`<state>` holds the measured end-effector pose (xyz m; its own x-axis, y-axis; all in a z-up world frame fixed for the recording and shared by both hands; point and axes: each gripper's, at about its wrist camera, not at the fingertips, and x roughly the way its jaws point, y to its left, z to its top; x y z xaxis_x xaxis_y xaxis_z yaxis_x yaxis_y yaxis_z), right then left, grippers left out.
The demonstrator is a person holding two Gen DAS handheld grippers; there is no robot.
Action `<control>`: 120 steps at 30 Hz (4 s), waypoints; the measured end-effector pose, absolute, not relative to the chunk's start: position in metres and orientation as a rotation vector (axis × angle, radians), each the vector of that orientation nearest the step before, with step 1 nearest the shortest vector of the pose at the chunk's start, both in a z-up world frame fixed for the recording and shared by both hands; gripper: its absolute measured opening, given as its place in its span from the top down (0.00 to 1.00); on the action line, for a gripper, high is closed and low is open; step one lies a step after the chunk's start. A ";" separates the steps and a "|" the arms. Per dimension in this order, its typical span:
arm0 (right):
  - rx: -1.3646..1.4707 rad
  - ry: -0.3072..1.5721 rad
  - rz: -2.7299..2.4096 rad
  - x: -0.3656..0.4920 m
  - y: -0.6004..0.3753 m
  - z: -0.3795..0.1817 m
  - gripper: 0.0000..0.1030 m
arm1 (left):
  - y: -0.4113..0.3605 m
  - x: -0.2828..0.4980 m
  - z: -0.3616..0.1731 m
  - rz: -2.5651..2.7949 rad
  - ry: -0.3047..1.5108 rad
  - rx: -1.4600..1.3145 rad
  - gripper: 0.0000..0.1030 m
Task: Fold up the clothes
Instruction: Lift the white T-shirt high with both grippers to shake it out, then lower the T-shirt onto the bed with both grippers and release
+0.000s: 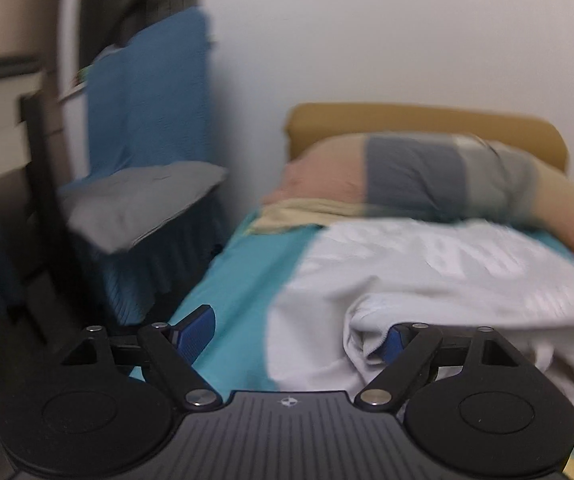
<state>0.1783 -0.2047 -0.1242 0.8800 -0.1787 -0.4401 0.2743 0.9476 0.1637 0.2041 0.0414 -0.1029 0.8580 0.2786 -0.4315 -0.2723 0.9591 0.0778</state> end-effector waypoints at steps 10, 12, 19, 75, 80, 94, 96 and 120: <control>0.232 0.406 -0.285 0.154 -0.209 -0.088 0.16 | 0.050 0.126 -0.030 0.302 0.156 -0.036 0.18; 0.208 0.314 -0.283 0.135 -0.209 -0.058 0.16 | 0.056 0.114 -0.007 0.292 0.118 -0.046 0.18; 0.072 0.016 -0.217 0.057 -0.198 0.074 0.16 | 0.078 0.052 0.106 0.254 0.003 -0.157 0.18; -0.049 0.564 -0.035 0.443 -0.202 -0.125 0.16 | 0.109 0.489 -0.164 0.062 0.673 0.098 0.09; -0.052 0.757 0.040 0.478 -0.203 -0.148 0.16 | 0.116 0.524 -0.178 -0.024 0.865 0.158 0.05; 0.051 0.951 0.200 0.469 -0.207 -0.103 0.16 | 0.146 0.498 -0.099 -0.194 0.955 0.032 0.00; 0.058 0.915 0.192 0.450 -0.206 -0.094 0.16 | 0.153 0.467 -0.095 -0.160 0.934 -0.042 0.00; 0.317 0.649 0.150 0.100 -0.211 0.039 0.16 | 0.273 0.170 -0.150 0.169 0.808 -1.282 0.13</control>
